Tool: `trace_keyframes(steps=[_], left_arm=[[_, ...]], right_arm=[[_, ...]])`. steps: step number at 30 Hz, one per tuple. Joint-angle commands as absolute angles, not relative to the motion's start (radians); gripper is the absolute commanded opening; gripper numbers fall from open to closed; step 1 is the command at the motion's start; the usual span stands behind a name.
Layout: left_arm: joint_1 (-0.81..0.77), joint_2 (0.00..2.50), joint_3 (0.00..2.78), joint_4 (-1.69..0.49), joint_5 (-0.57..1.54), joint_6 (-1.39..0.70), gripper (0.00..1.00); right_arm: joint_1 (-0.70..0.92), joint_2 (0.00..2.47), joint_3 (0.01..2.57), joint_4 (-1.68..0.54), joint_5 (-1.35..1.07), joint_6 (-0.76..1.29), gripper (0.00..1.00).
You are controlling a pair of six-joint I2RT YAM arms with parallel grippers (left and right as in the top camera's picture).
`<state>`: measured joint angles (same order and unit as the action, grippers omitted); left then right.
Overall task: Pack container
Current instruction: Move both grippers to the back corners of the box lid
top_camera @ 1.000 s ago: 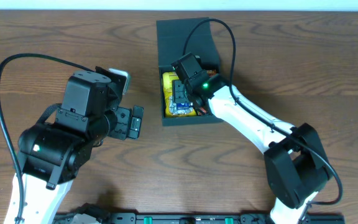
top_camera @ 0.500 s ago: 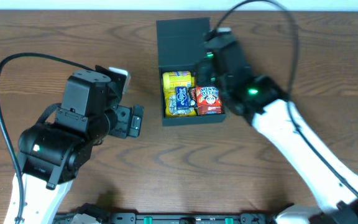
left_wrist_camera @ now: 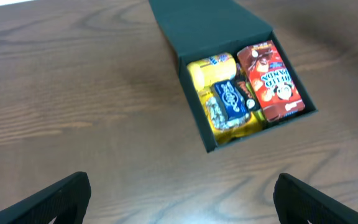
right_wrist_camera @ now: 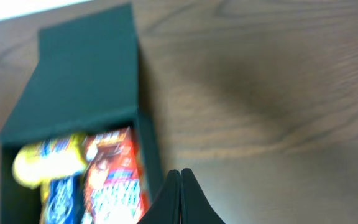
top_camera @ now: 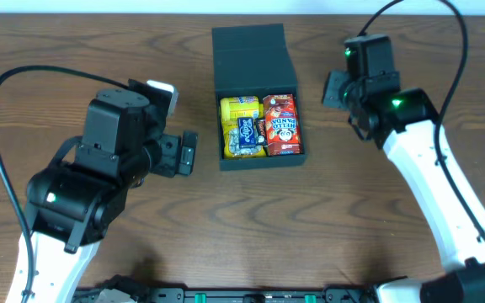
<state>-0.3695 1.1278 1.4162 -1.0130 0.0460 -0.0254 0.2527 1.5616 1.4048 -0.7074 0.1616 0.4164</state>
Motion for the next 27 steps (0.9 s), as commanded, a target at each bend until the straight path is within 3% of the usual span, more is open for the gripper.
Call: trace_keyframes(steps=[1,11,21,27], left_arm=[[-0.367,1.176,1.430,-0.977,0.045,-0.022,0.95],[-0.366,1.438,1.430,-0.722,0.041,-0.045,0.99],[-0.318,1.696,1.430,-0.427,-0.006,-0.160,0.95],[-0.191,1.809,1.430,-0.267,0.193,-0.266,0.99]], right_arm=[[0.197,1.628,1.404,-0.653,0.123,0.410,0.01],[0.093,1.831,1.404,-0.435,-0.139,0.365,0.01],[0.062,1.927,1.404,-0.339,-0.174,0.366,0.01],[0.053,1.960,1.404,-0.265,-0.250,0.371,0.01]])
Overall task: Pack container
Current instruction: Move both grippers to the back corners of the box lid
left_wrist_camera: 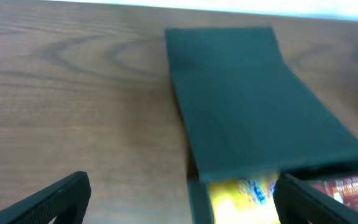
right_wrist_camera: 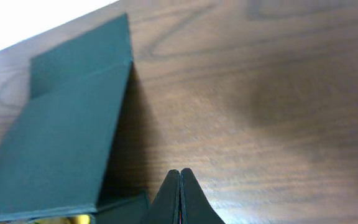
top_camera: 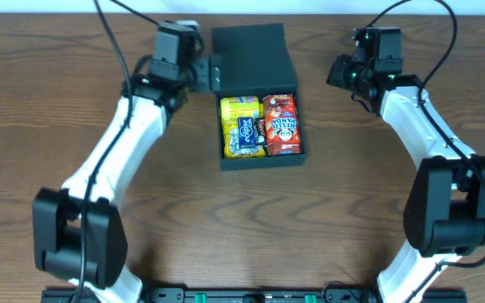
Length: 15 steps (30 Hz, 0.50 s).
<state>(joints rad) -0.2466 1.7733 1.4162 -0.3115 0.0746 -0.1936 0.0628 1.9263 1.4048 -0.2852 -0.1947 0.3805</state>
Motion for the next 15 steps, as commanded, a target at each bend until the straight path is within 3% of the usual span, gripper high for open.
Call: trace_keyframes(steps=[1,5,8,10,15], left_arm=[[-0.175,1.822,1.430,-0.239,0.223,-0.283,0.95],[-0.099,1.904,1.430,-0.091,0.323,-0.447,0.48],[-0.056,1.975,1.430,0.012,0.392,-0.573,0.27],[-0.036,2.017,1.430,0.065,0.415,-0.670,0.05],[-0.014,2.128,1.465,0.138,0.478,-0.837,0.06]], right_arm=[[0.053,1.966,1.404,-0.250,-0.260,0.373,0.01],[0.052,2.002,1.404,-0.175,-0.286,0.434,0.01],[0.052,2.046,1.404,-0.106,-0.323,0.502,0.01],[0.052,2.078,1.404,-0.062,-0.349,0.553,0.01],[0.052,2.156,1.406,0.014,-0.398,0.663,0.01]])
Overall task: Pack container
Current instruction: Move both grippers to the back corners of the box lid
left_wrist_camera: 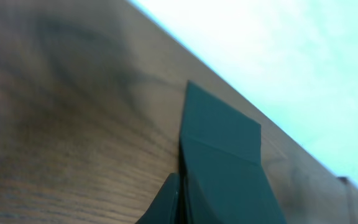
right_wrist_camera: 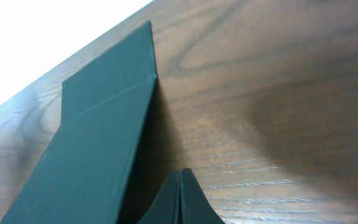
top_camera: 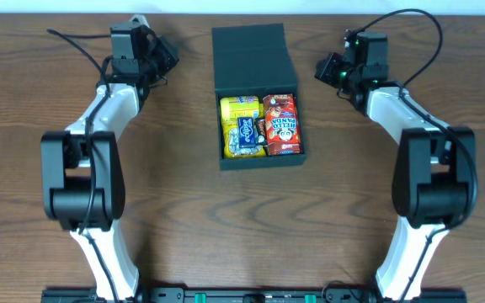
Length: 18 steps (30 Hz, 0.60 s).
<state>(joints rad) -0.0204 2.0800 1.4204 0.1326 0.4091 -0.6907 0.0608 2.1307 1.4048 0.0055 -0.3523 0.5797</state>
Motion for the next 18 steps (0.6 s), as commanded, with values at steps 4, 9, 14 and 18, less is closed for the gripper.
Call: trace_keyframes(steps=[4,9,14,18], left_arm=[[-0.014,2.255,1.597,0.097,0.579,-0.873,0.05],[-0.015,2.364,1.740,-0.016,0.640,-0.896,0.05],[-0.029,2.421,1.786,-0.056,0.674,-0.964,0.05],[-0.036,2.434,1.786,-0.102,0.690,-0.992,0.05]], right_arm=[[0.053,2.198,1.412,0.057,-0.441,0.700,0.01],[0.053,2.242,1.455,0.054,-0.480,0.703,0.02],[0.053,2.314,1.541,0.014,-0.526,0.748,0.02],[0.054,2.357,1.593,0.012,-0.578,0.756,0.02]])
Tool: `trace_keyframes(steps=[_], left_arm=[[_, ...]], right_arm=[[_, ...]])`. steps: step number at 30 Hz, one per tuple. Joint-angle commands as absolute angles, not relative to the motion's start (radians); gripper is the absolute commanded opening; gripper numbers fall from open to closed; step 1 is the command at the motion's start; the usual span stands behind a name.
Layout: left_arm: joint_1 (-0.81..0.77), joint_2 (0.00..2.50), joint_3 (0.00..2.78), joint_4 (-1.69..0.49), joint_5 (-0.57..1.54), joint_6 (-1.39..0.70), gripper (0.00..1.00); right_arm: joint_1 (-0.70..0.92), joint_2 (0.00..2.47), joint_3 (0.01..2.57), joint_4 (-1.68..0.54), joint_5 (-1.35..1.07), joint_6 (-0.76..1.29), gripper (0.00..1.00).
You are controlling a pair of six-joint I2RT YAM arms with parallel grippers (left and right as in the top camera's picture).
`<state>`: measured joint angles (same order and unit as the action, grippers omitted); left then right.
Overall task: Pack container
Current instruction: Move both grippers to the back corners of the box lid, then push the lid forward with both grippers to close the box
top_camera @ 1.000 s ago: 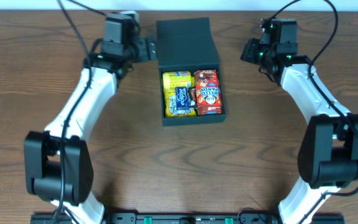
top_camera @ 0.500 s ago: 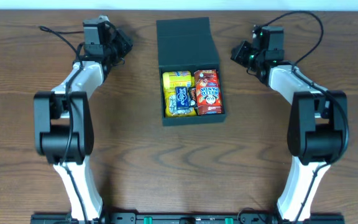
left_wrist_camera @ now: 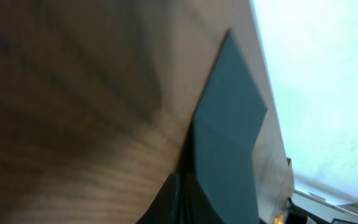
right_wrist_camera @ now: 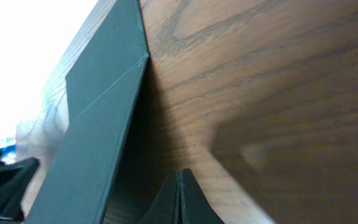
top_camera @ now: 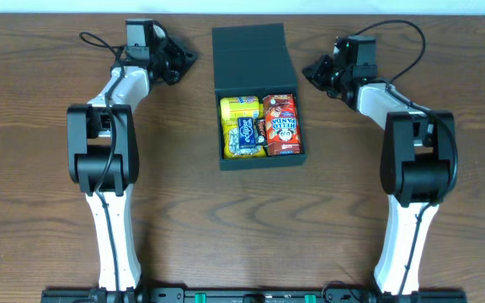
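Observation:
A dark green box (top_camera: pixel 259 160) stands in the middle of the table with its lid (top_camera: pixel 248 52) folded back flat behind it. Inside lie a yellow packet (top_camera: pixel 237 107), a blue packet (top_camera: pixel 246 129) and a red snack carton (top_camera: pixel 282 124). My left gripper (top_camera: pixel 189 59) is shut, low at the lid's left edge, with nothing between its fingers. The left wrist view shows the gripper (left_wrist_camera: pixel 178 200) with the lid (left_wrist_camera: pixel 229 149) just to its right. My right gripper (top_camera: pixel 306 69) is shut and empty beside the lid's right edge; in the right wrist view the gripper (right_wrist_camera: pixel 180 200) points along the lid (right_wrist_camera: pixel 98 124).
Brown wooden table (top_camera: pixel 141 210) all around the box. Both arms reach to the far edge of the table, one on each side of the lid. Black cables loop above each arm.
Both shut grippers have come closer to the lid's two side edges and sit lower to the table. The box and its contents have not moved.
At first my left gripper was open beside the box's left side and the right one was shut at its right. Then both were farther back, beside the lid. The left gripper then showed shut, and now both flank the lid closely.

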<state>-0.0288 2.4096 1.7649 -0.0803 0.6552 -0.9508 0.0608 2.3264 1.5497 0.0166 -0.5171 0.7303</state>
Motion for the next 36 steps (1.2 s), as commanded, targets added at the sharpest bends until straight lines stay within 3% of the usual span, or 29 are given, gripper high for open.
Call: trace_keyframes(steps=[1,21,36], left_arm=[[-0.039,2.435,1.786,-0.121,0.689,-0.991,0.05],[-0.072,2.459,1.788,-0.115,0.832,-0.999,0.05],[-0.076,2.459,1.879,-0.062,1.015,-0.867,0.05]], right_arm=[[0.054,2.364,1.603,0.011,-0.584,0.760,0.01],[0.077,2.370,1.610,0.017,-0.706,0.766,0.01],[0.057,2.370,1.610,0.282,-1.020,0.762,0.02]])
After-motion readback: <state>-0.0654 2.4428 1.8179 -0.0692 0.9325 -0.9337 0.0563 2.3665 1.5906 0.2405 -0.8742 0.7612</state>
